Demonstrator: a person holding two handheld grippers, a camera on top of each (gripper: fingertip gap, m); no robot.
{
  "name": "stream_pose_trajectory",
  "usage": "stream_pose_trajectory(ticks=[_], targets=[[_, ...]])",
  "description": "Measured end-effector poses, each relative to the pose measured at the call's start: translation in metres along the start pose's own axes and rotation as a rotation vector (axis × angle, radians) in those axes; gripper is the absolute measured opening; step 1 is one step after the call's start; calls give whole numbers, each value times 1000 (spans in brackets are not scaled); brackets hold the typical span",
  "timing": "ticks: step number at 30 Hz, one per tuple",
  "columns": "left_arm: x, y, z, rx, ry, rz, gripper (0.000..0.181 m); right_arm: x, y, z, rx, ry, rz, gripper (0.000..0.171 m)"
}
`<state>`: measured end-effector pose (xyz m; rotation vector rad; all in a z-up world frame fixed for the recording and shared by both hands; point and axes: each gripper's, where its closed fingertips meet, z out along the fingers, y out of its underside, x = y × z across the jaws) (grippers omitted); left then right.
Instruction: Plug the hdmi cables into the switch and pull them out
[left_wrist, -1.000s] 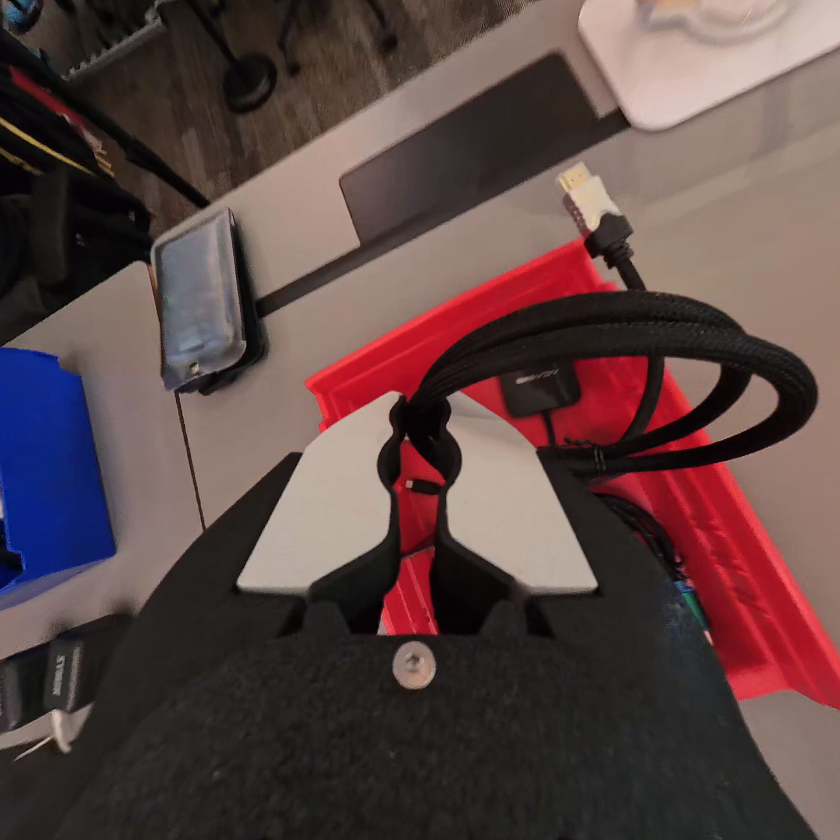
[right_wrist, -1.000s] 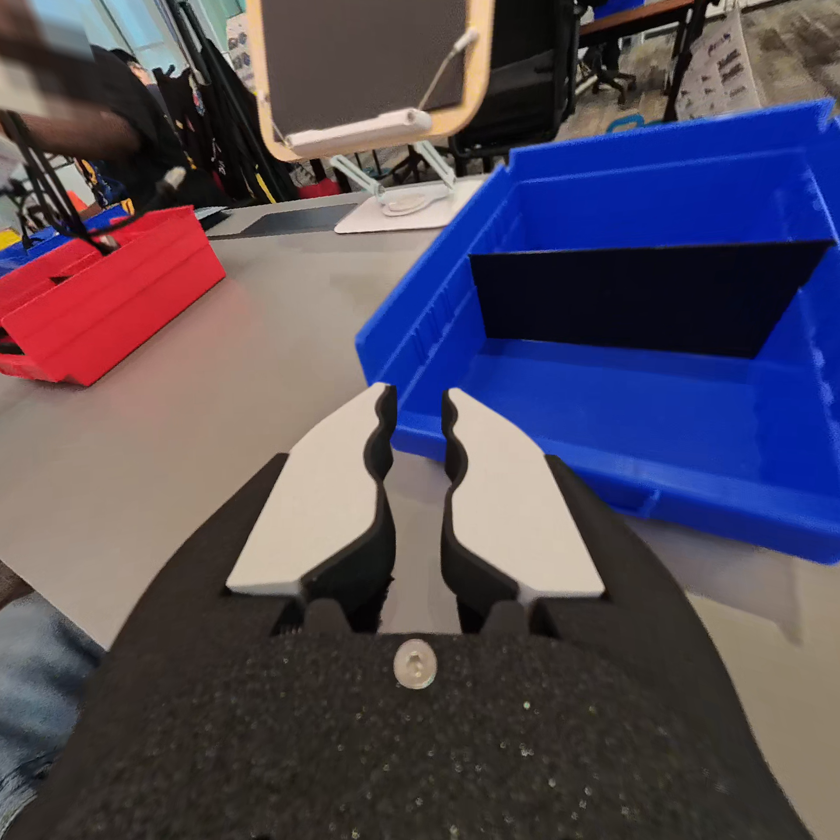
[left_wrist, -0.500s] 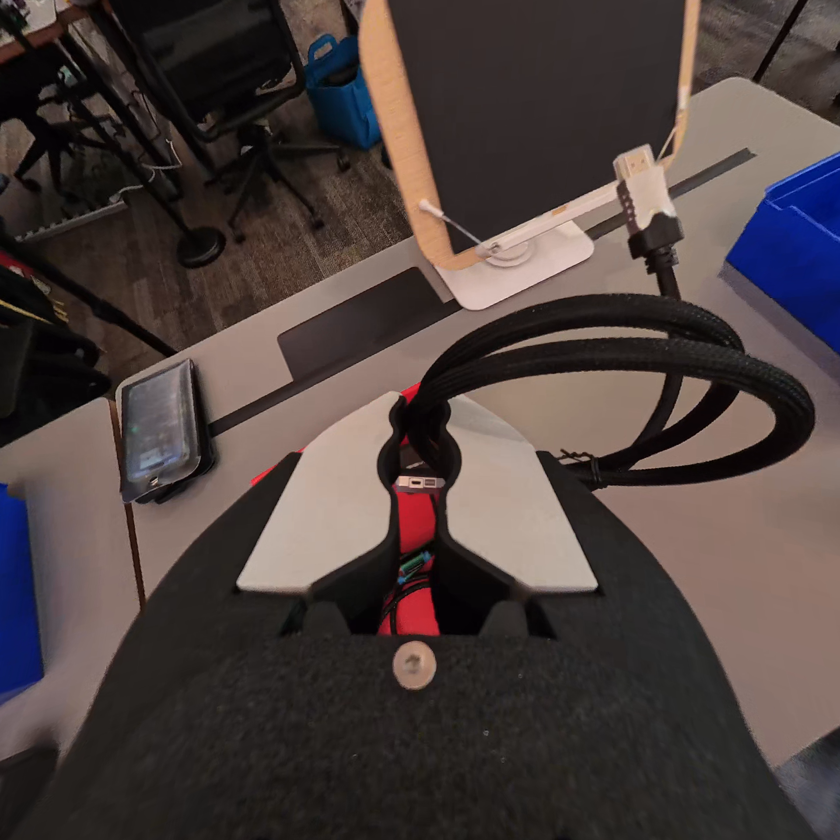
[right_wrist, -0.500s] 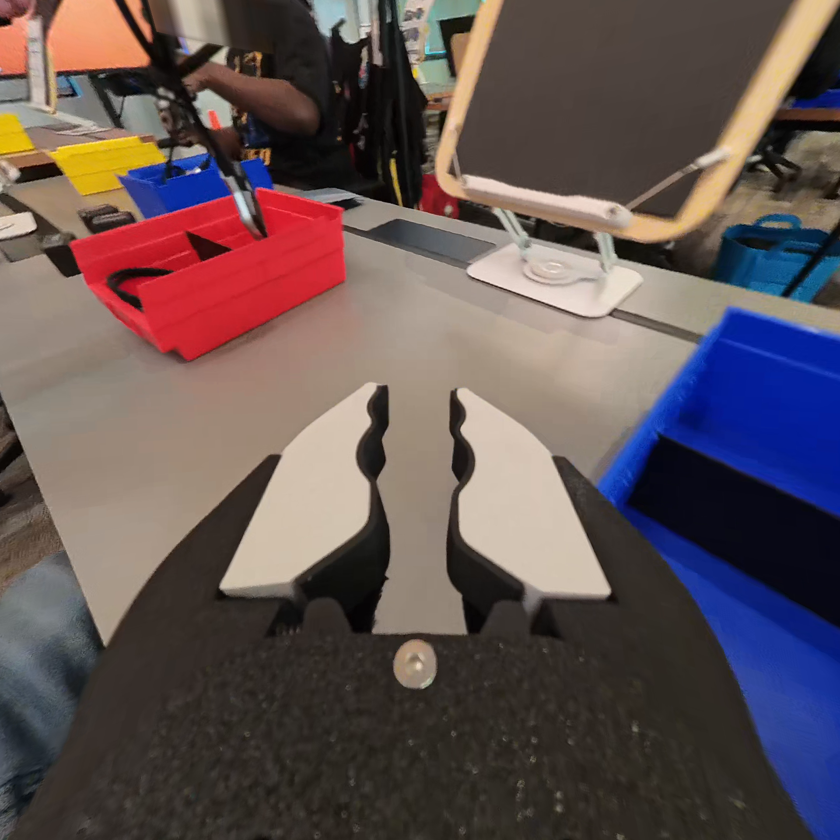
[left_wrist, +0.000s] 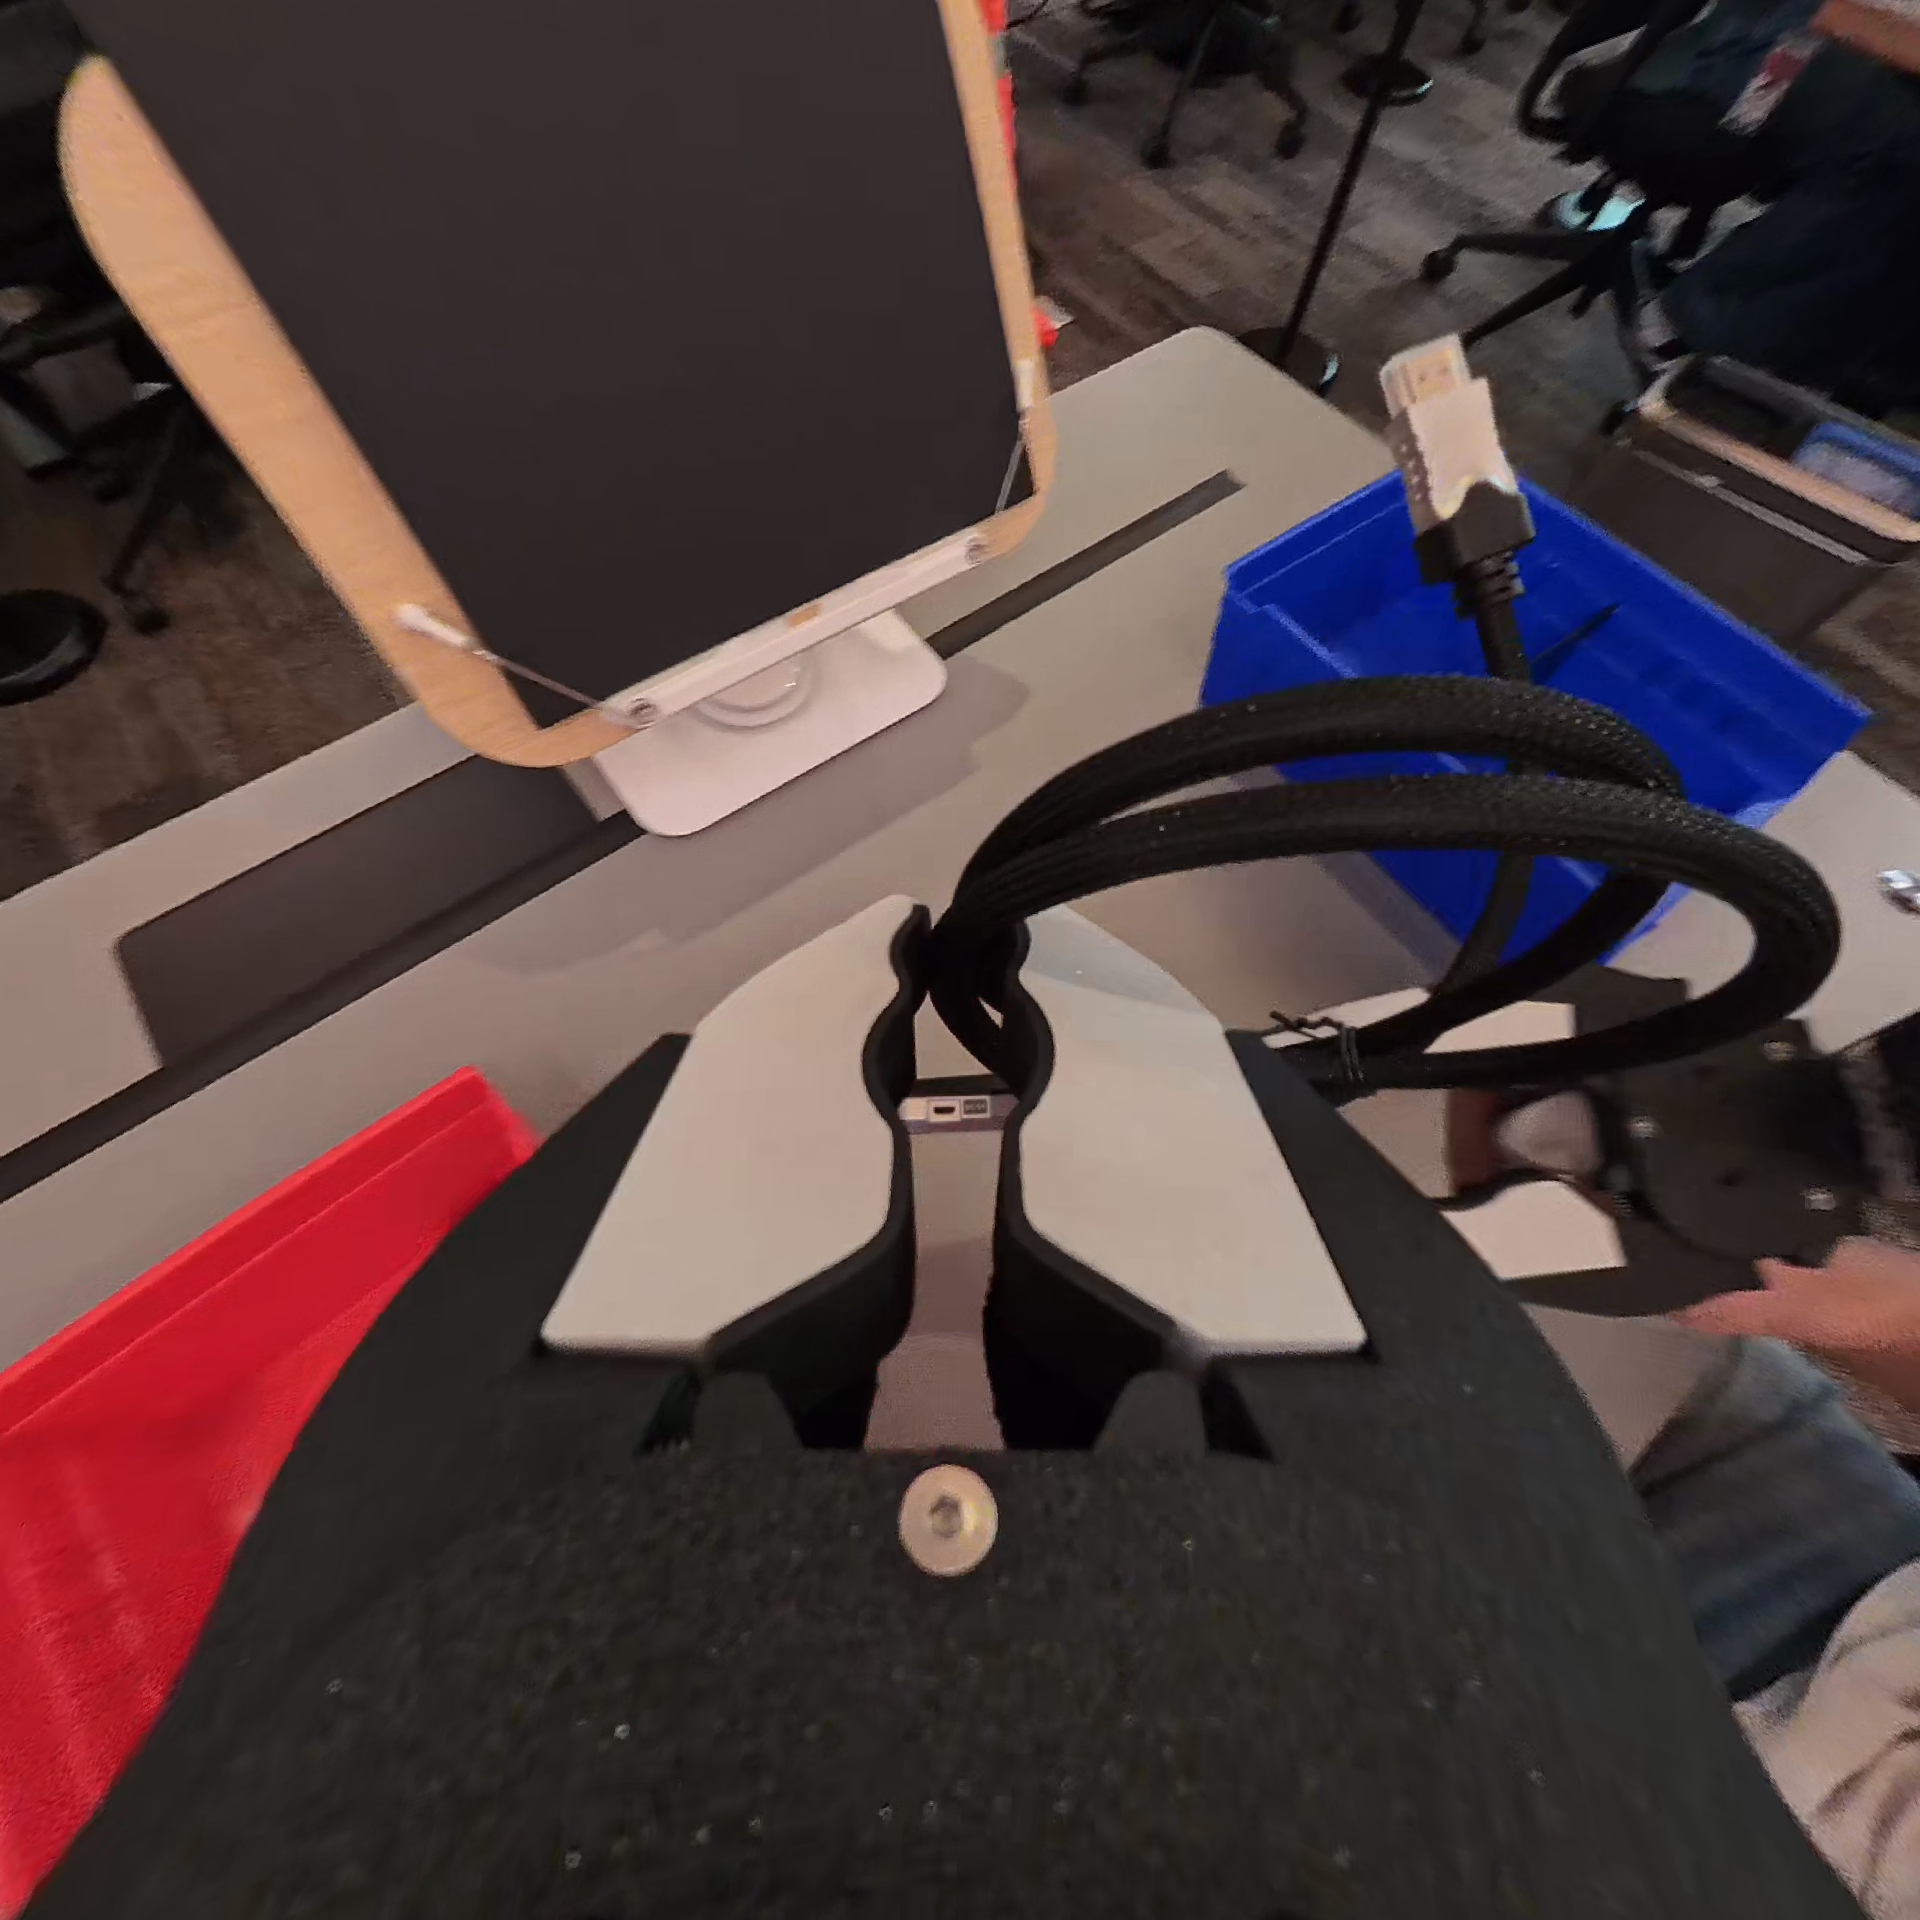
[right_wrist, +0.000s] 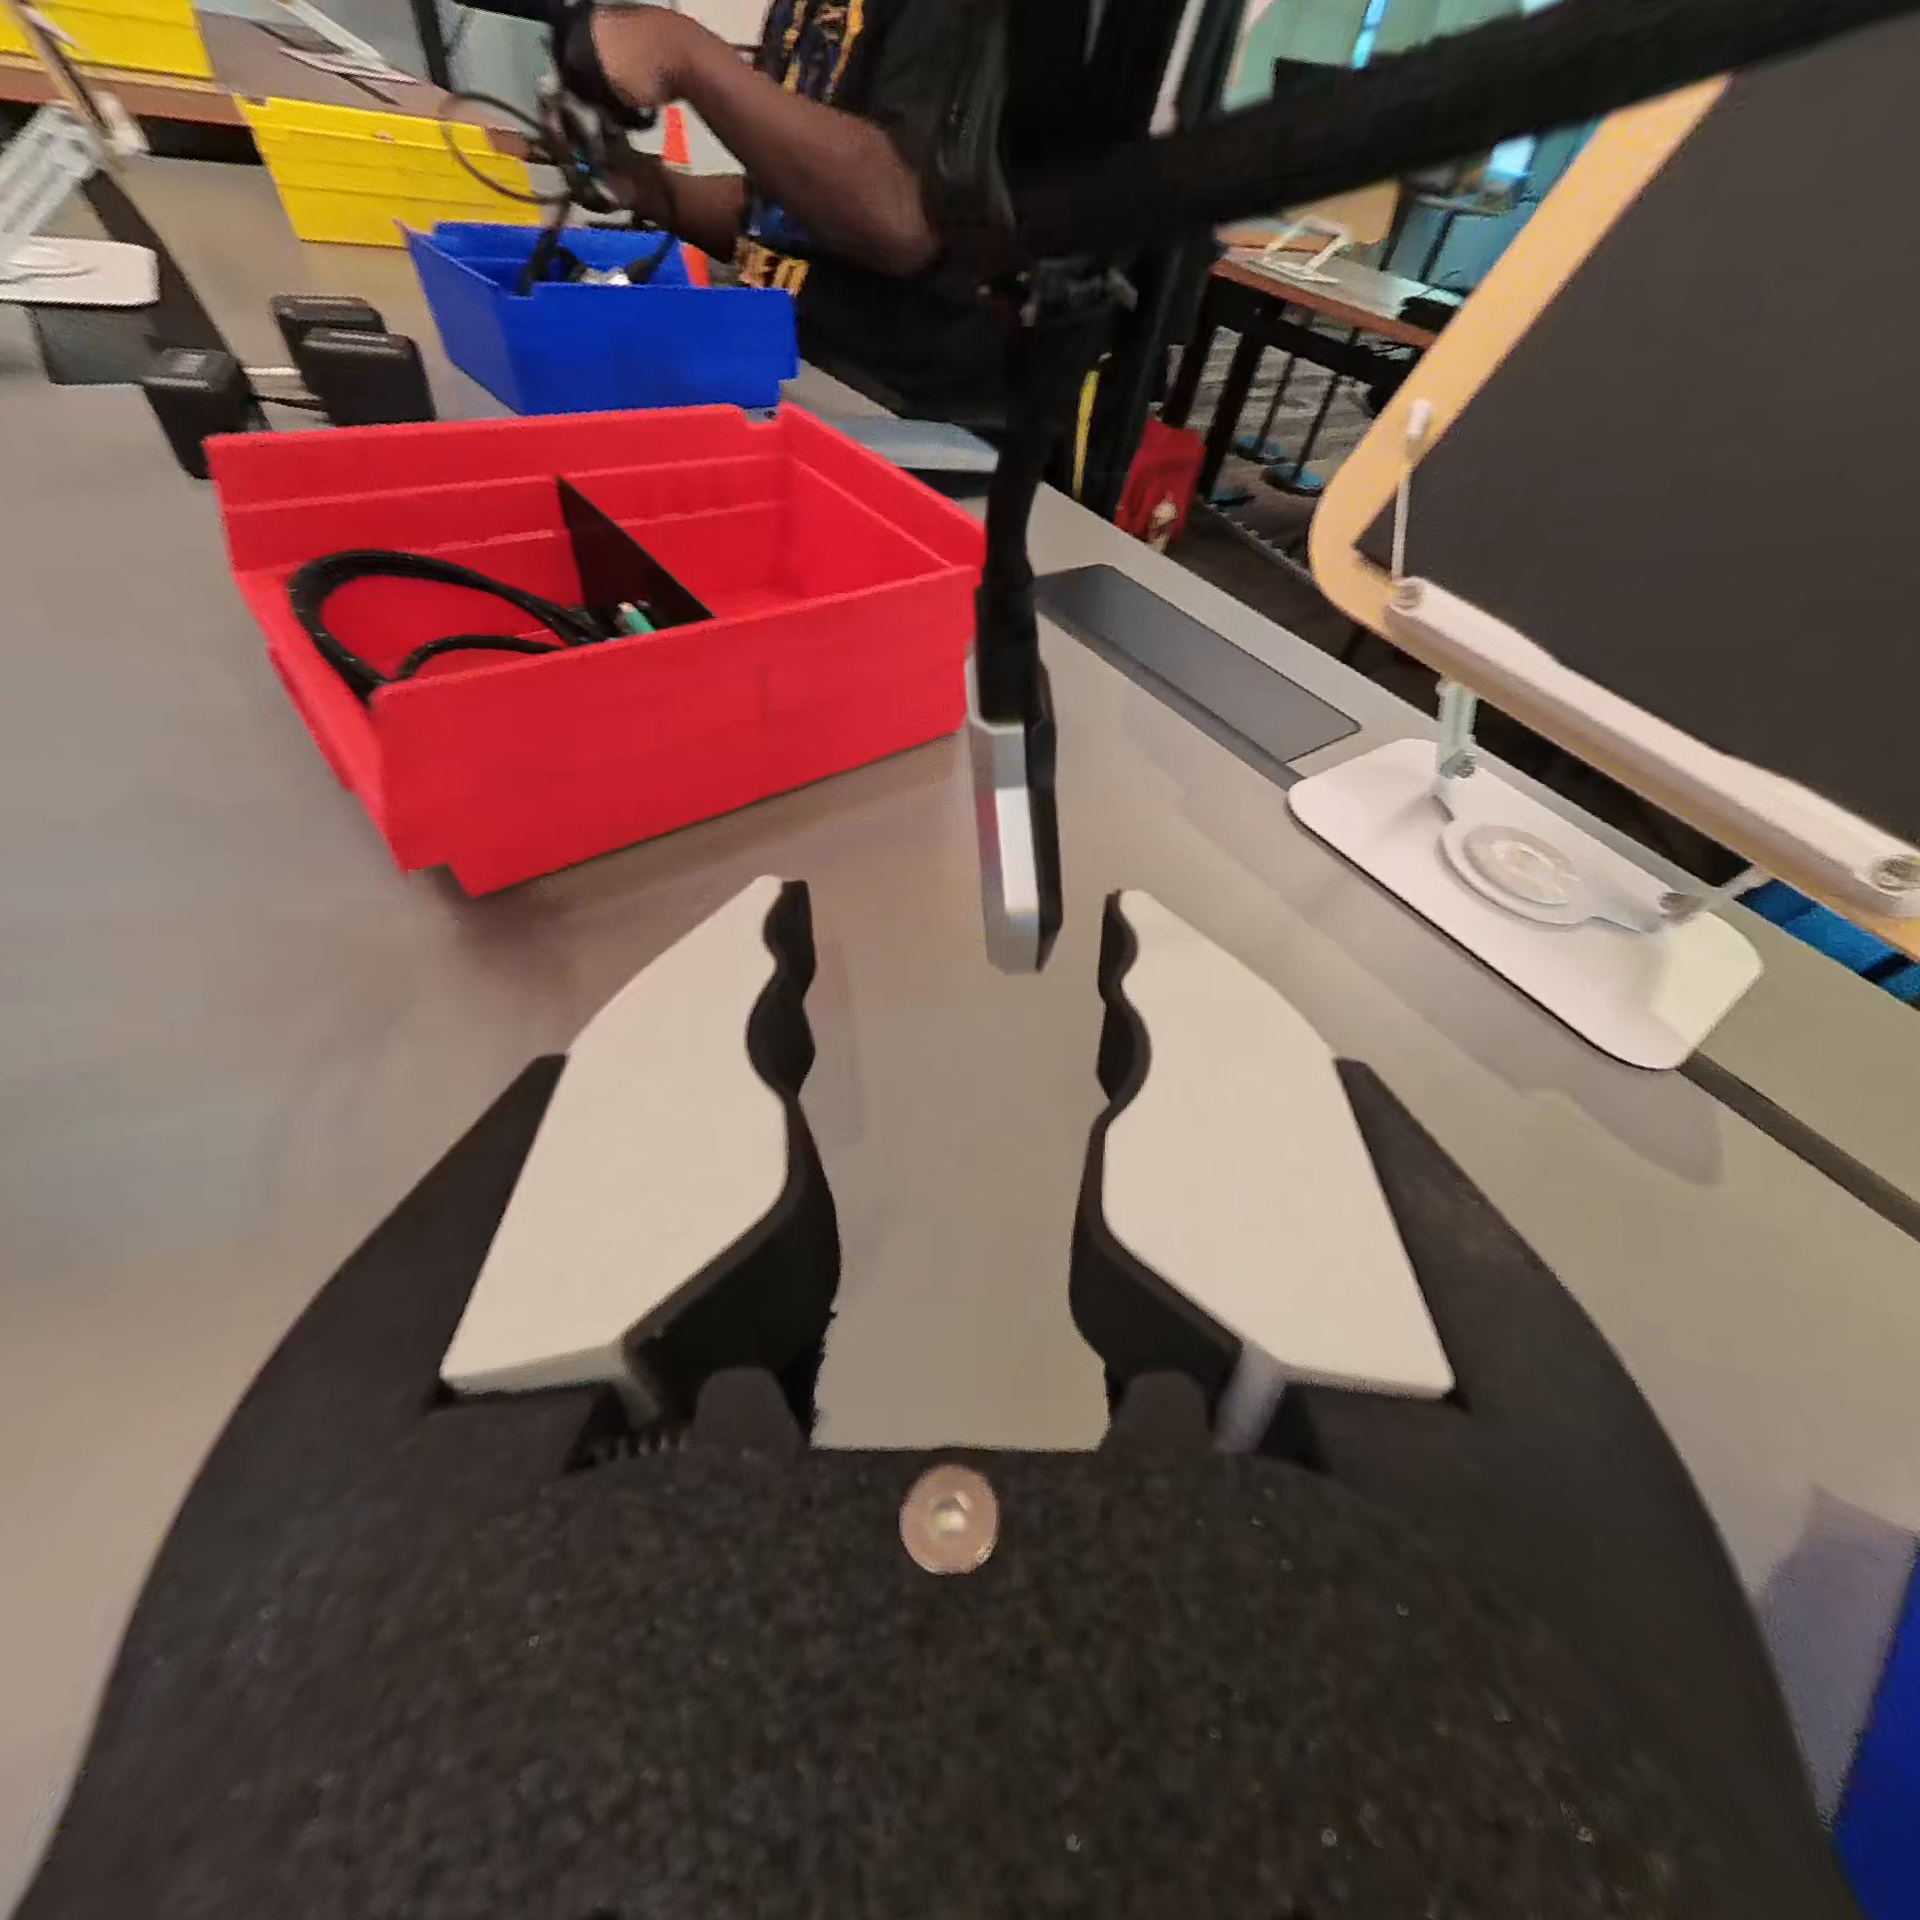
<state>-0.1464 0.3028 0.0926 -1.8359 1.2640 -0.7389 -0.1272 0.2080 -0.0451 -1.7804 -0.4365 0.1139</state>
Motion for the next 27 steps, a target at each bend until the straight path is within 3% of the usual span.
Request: stream_pose_trajectory(ticks=[8,10,15,20,27], targets=[[60,-8,25,53,172,-36,11,25,51,6,-115,93,0,56],[66,-9,26,62,193,-40,11,28,60,-1,-129,108,-37,23],[58,-5,17,107,263,-99,11,51,45,-35,-24,222,-128,22],[50,12,9,157,450,-215,7,51,14,-65,118,208,-239,22],[16,44,14,126,425,-300,10,32,-6,-75,156,210,-459,21]])
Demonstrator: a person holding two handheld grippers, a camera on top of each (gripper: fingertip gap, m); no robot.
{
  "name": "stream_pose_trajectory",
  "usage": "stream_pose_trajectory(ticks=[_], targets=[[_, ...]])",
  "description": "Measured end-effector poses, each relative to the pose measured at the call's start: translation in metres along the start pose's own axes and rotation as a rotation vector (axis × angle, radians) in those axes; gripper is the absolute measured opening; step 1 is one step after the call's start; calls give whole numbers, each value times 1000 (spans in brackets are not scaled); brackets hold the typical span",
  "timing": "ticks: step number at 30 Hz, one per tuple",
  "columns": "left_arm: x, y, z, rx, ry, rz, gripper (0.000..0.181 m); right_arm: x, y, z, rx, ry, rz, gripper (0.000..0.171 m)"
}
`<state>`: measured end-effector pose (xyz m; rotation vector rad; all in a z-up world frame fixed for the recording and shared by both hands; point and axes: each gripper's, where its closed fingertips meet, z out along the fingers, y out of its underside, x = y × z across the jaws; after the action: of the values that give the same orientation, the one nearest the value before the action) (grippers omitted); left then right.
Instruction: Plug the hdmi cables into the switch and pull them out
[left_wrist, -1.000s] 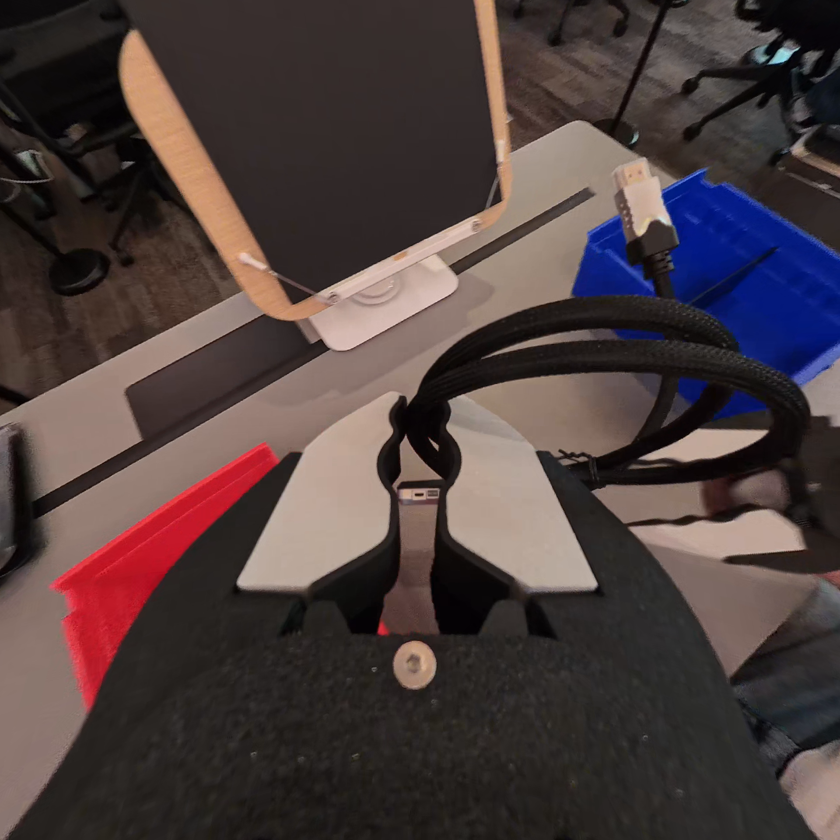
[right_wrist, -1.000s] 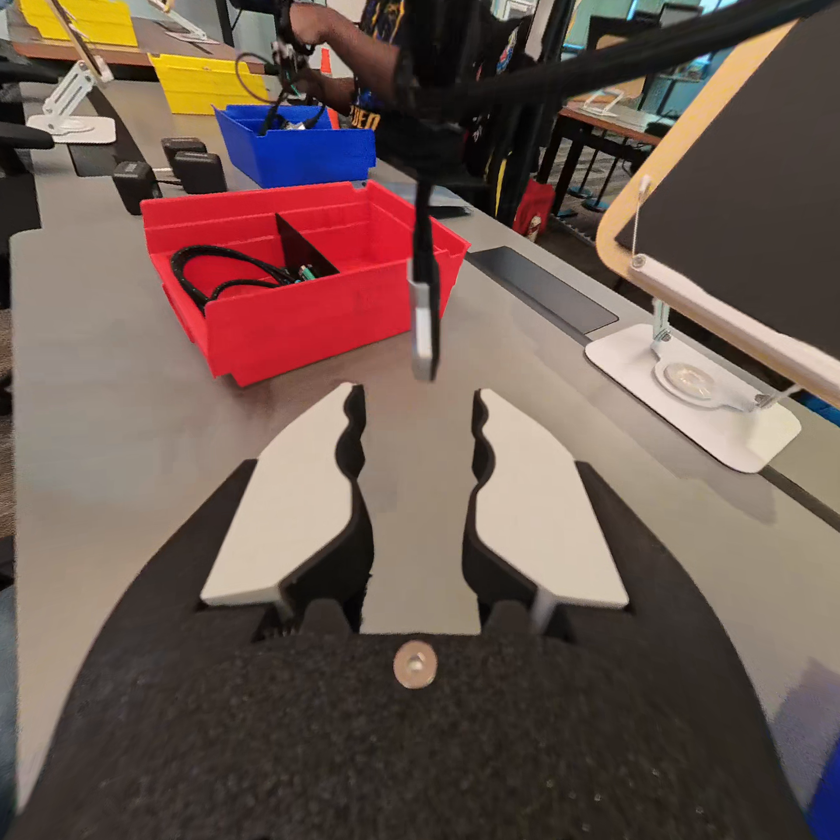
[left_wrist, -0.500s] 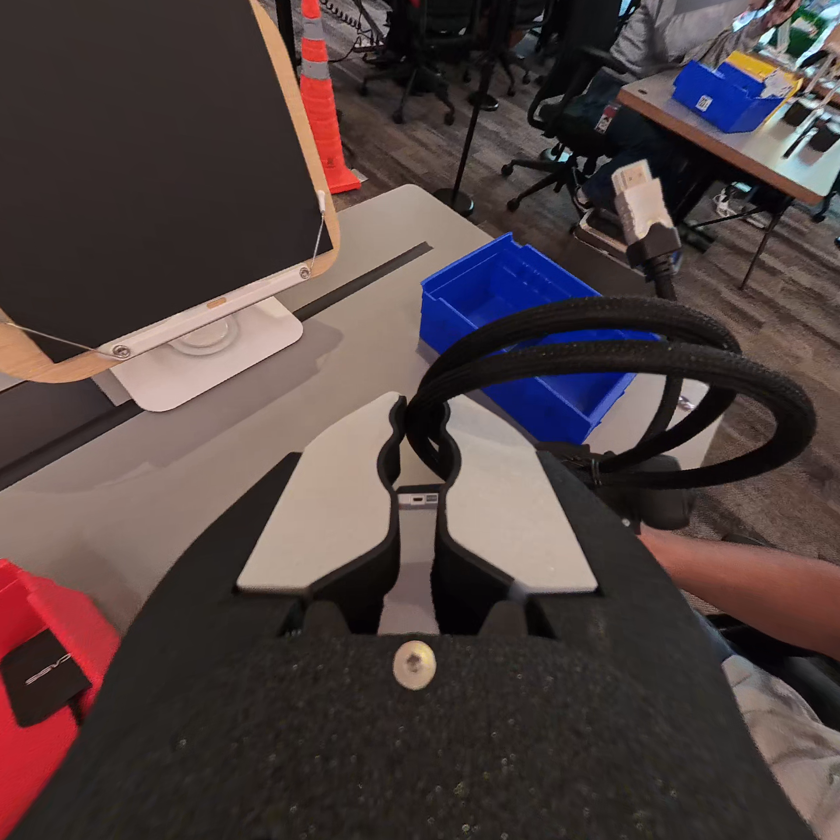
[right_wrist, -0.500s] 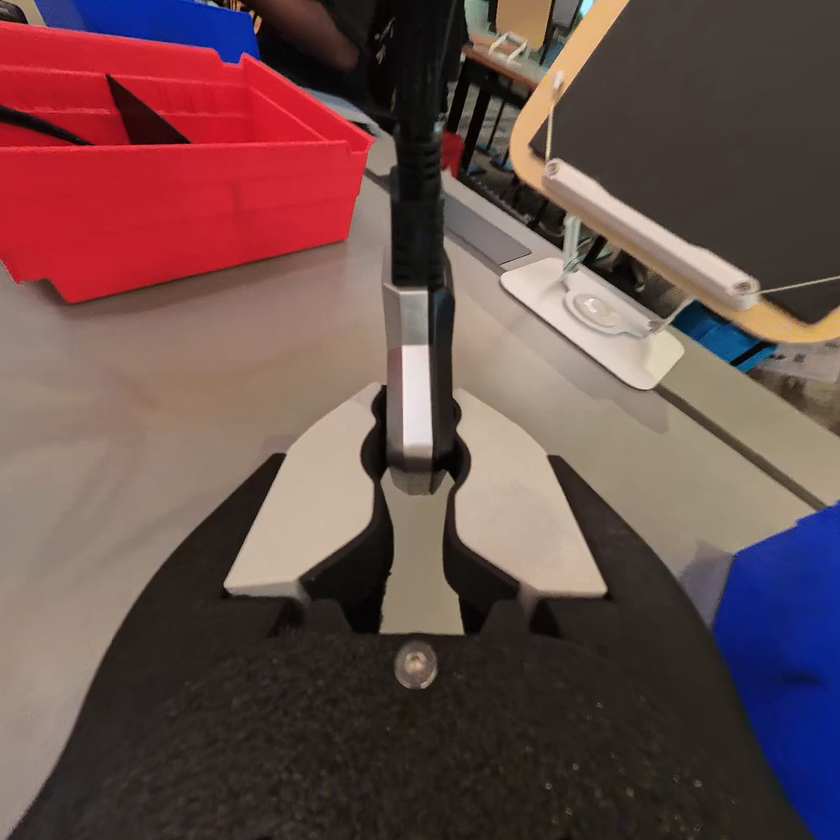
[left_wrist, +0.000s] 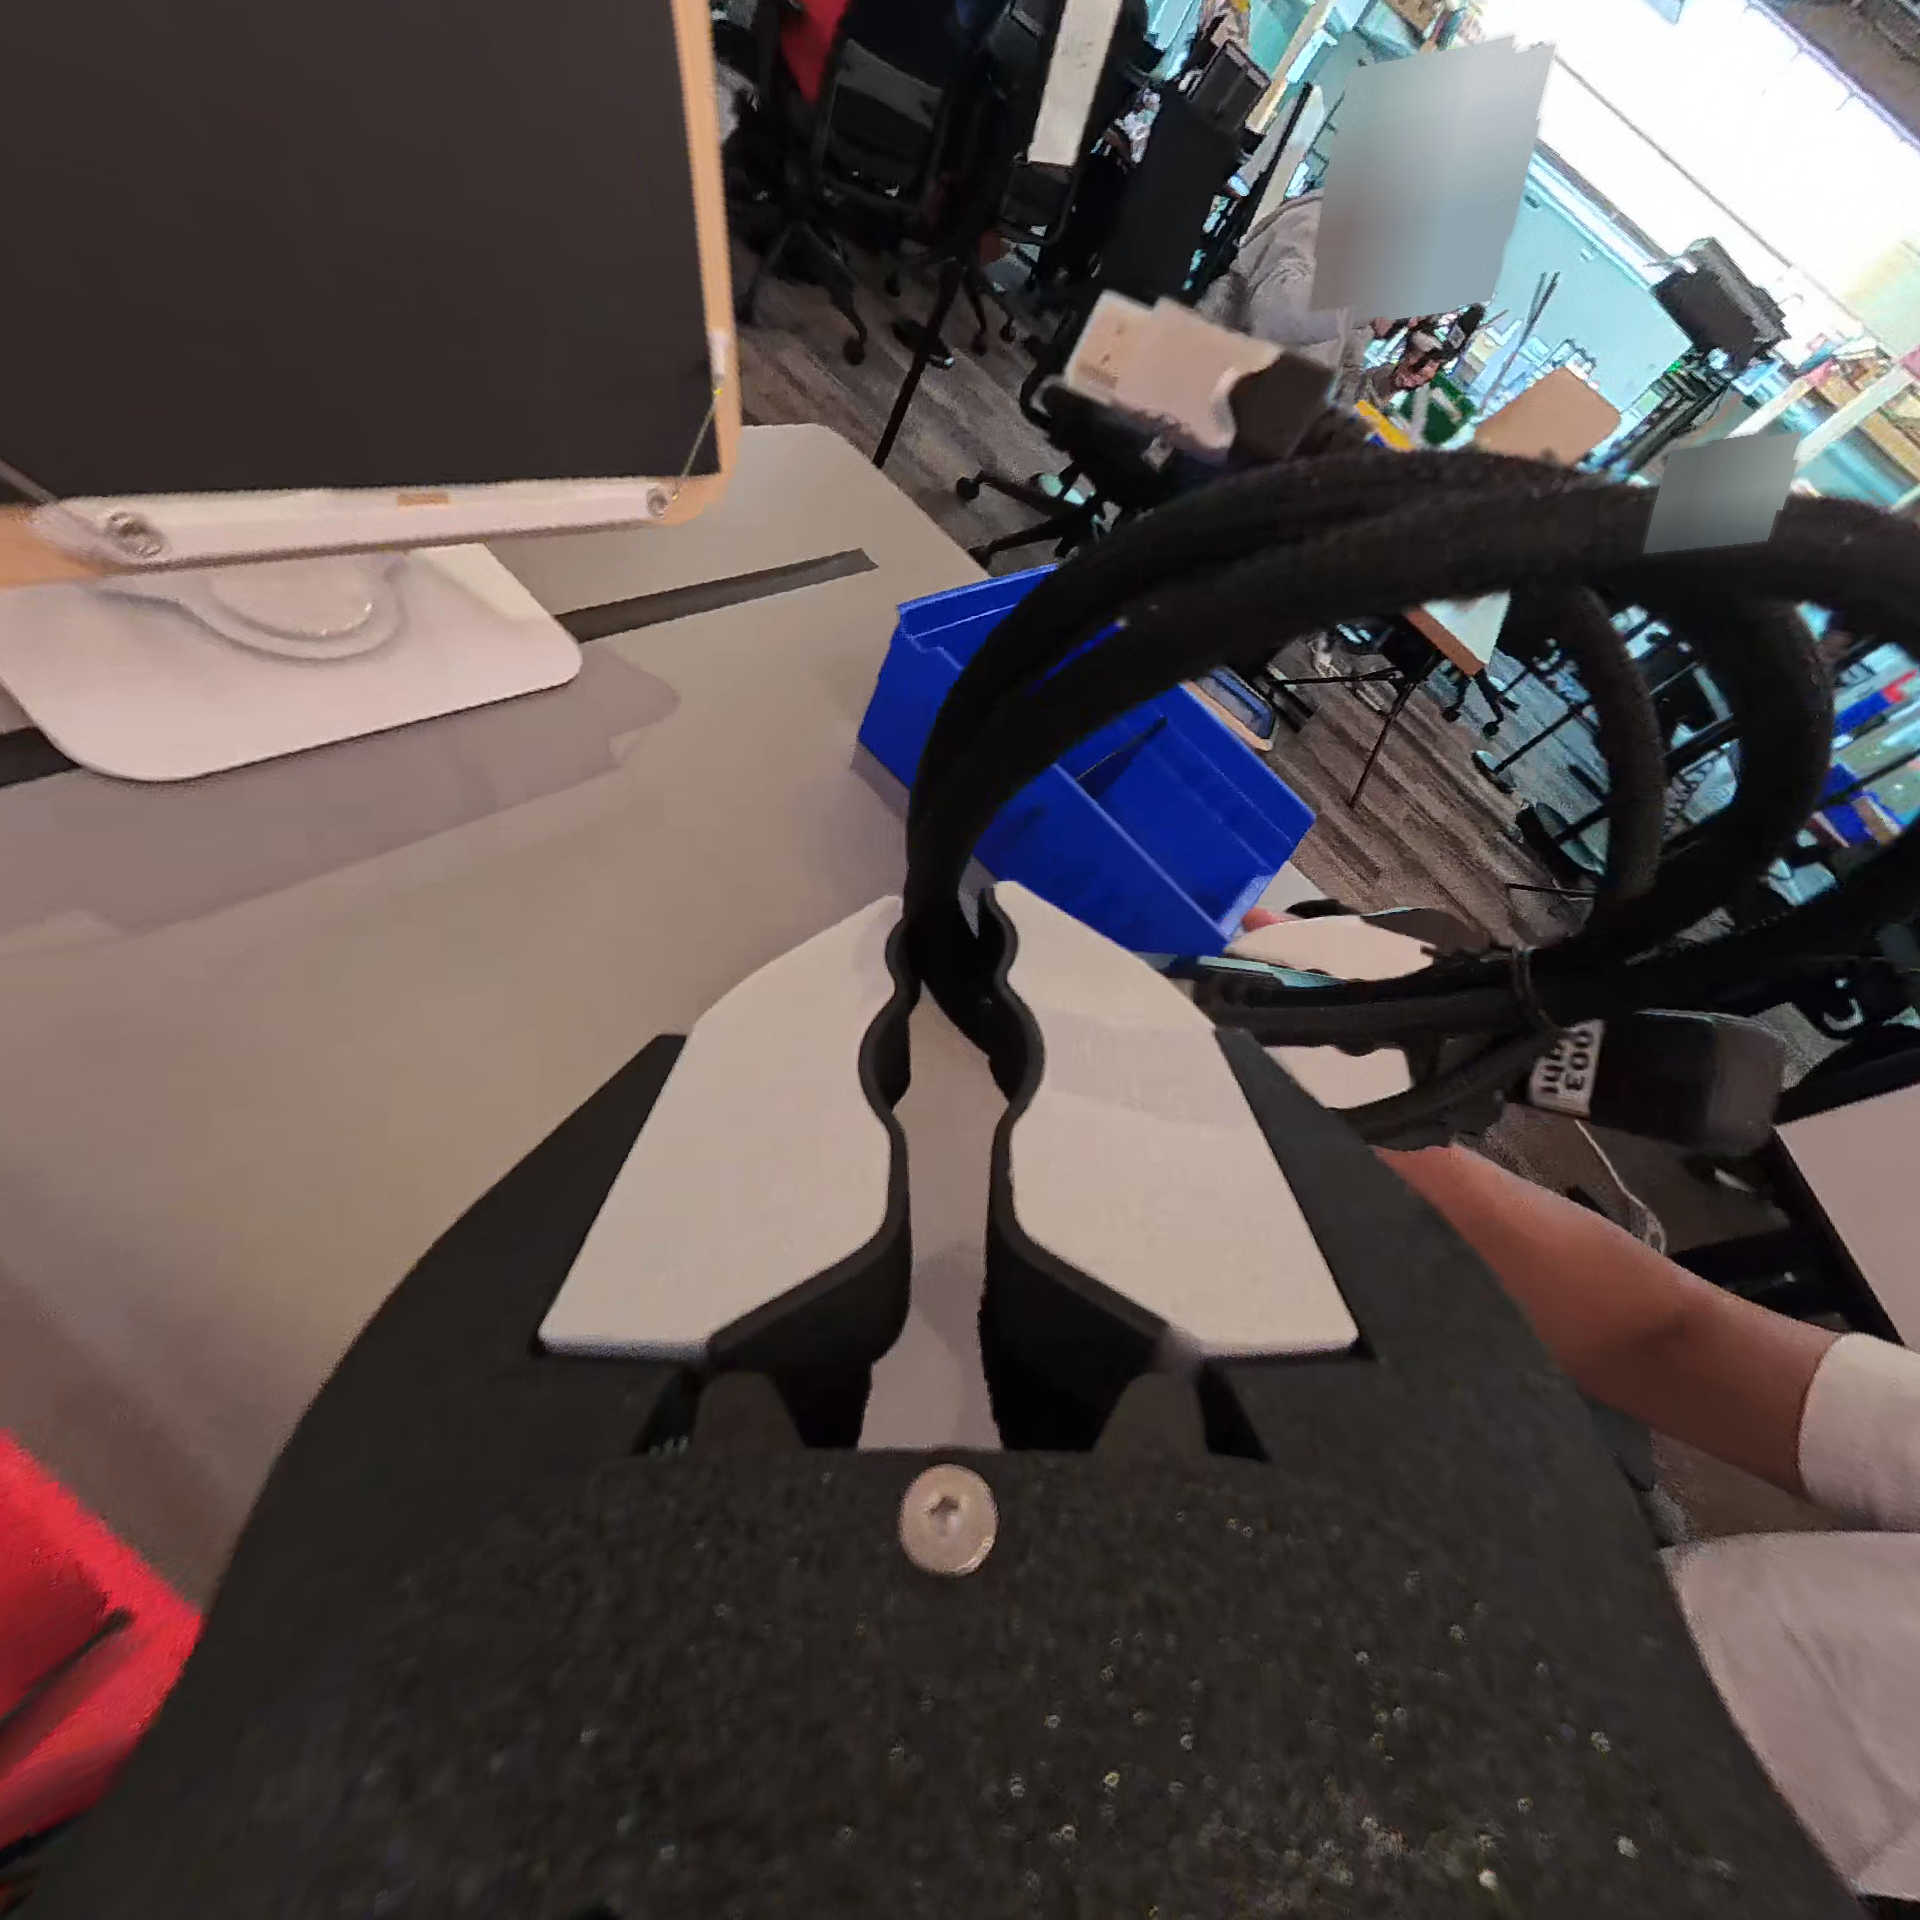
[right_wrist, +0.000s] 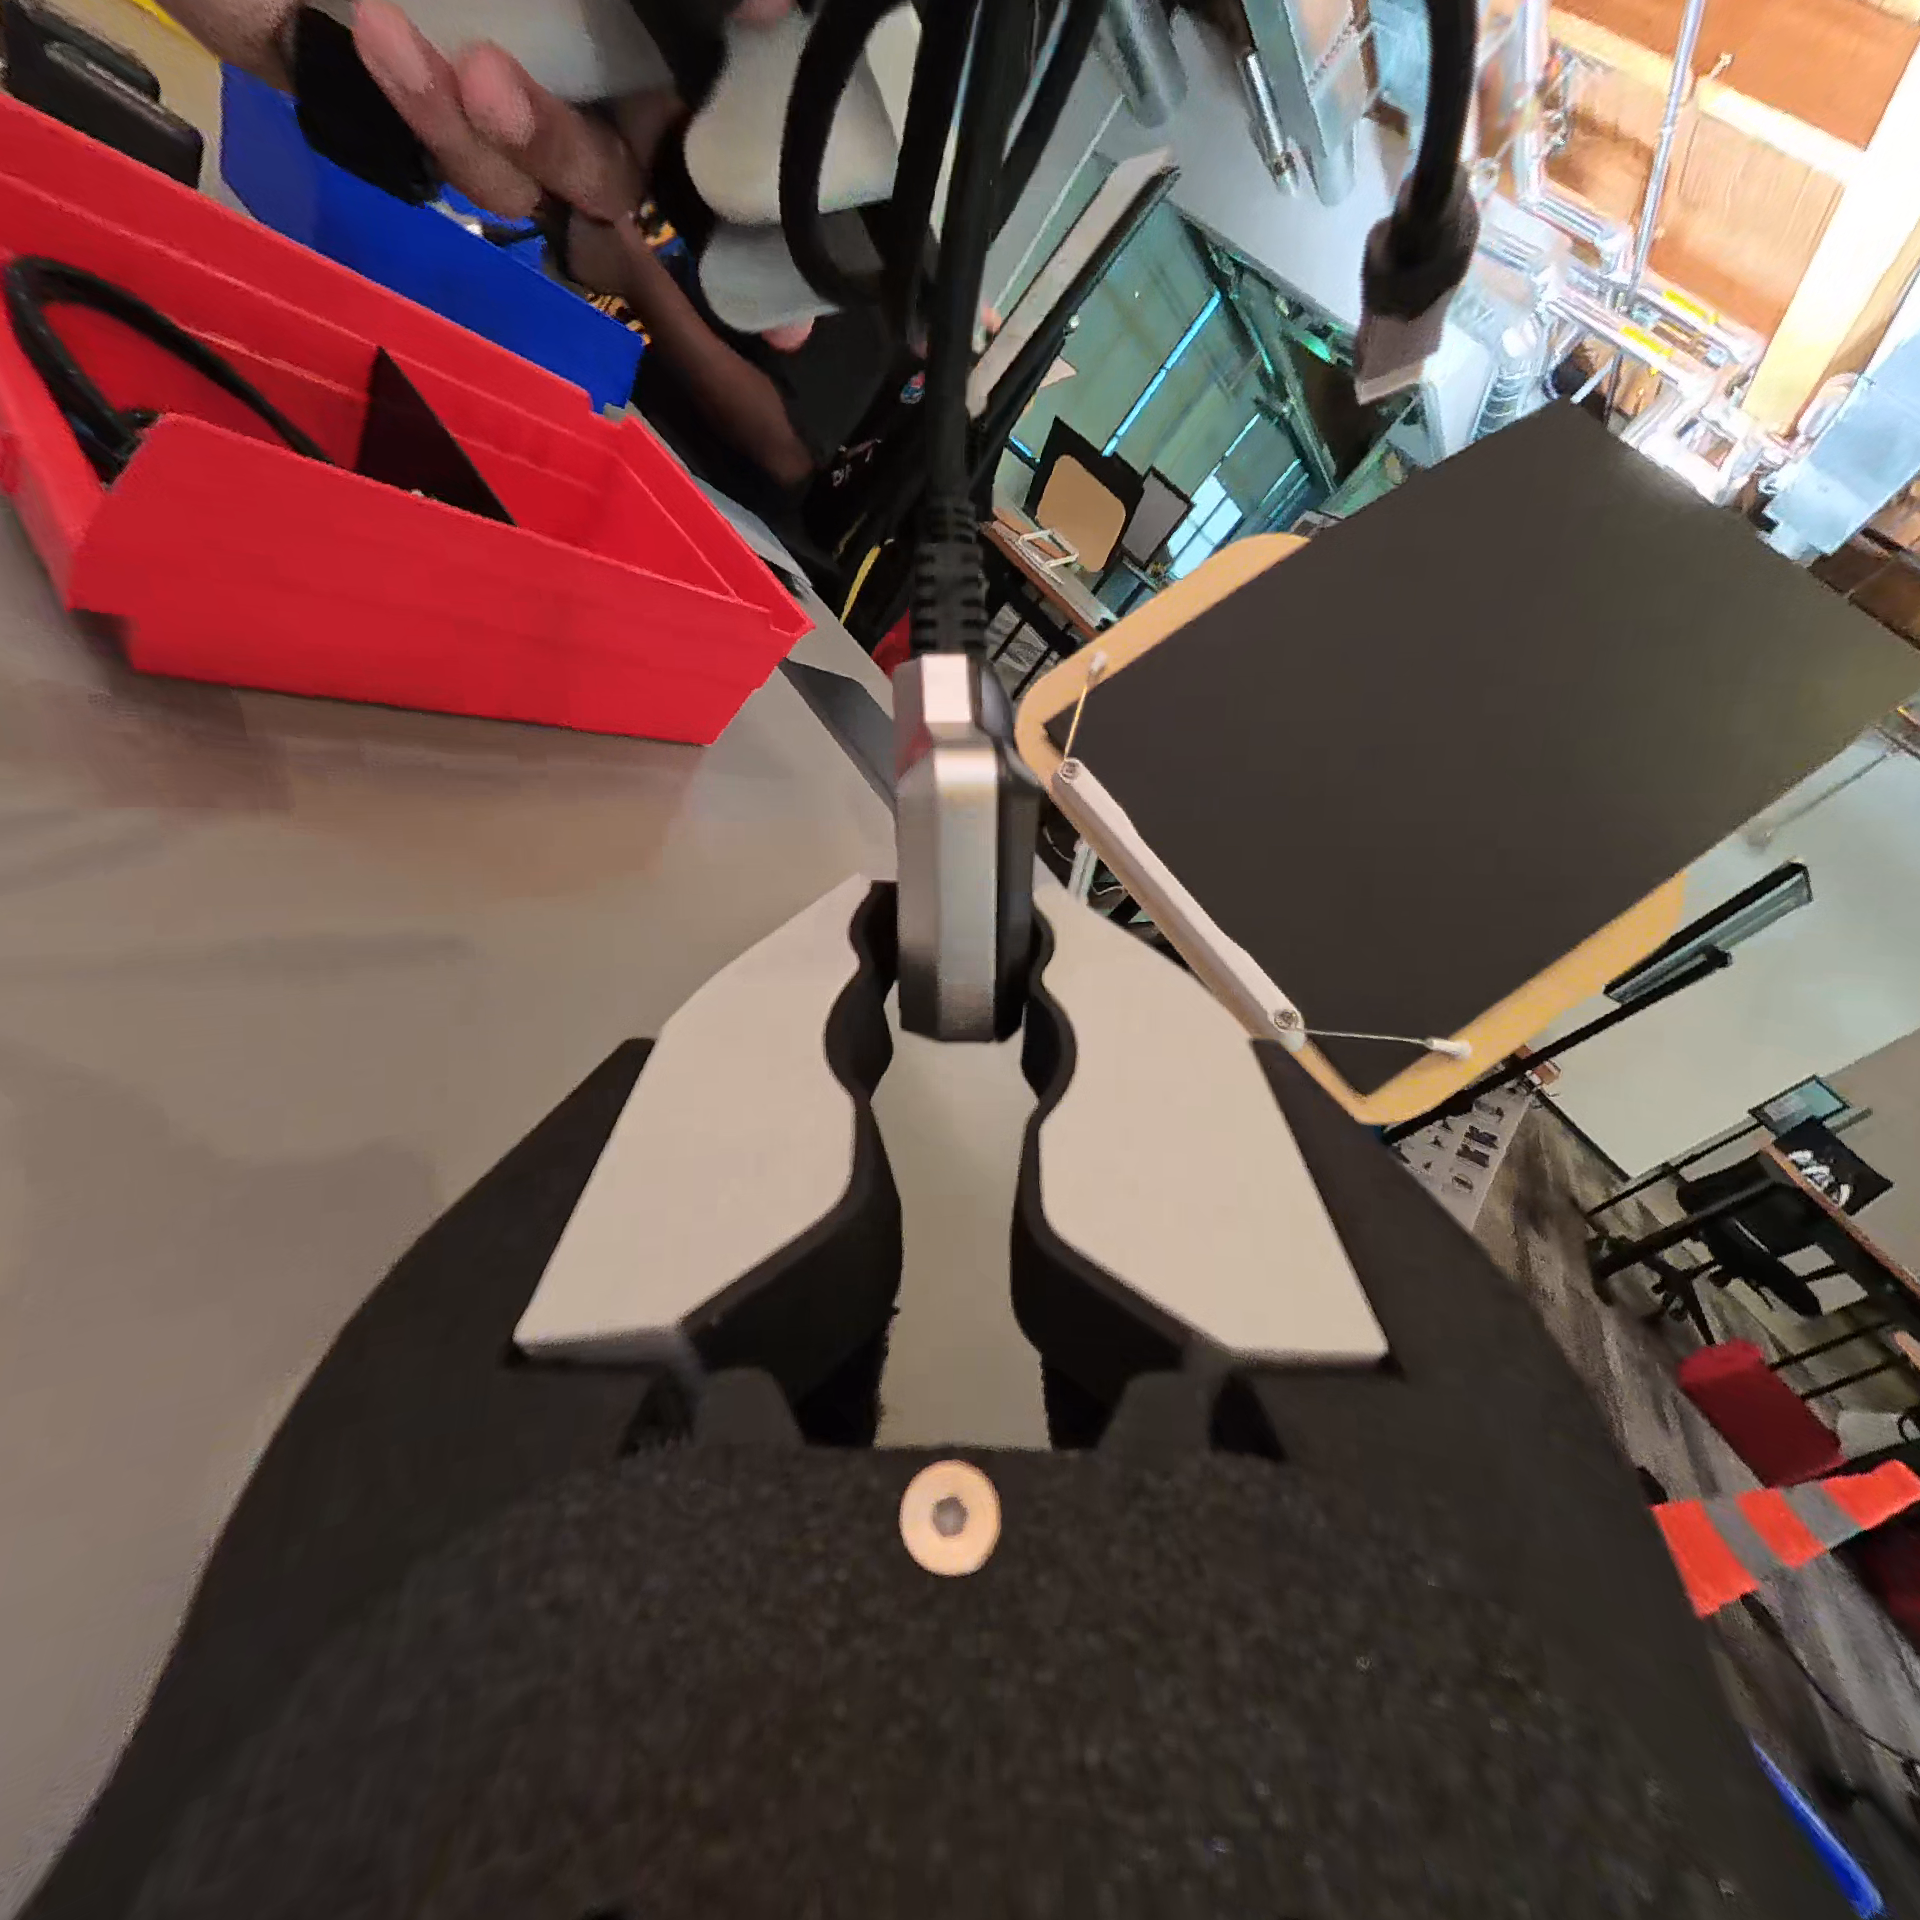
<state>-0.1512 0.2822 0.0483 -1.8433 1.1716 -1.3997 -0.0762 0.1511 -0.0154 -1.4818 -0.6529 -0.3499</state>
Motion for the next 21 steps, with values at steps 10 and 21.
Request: stream_pose_trajectory(ticks=[10,21], targets=[[-65,4,-67,45,-667,278,50,-3,10,3,-86,-93,27,21],[-6,13,-92,-97,-808,648,48,-1,4,-7,-156,-221,31,21]])
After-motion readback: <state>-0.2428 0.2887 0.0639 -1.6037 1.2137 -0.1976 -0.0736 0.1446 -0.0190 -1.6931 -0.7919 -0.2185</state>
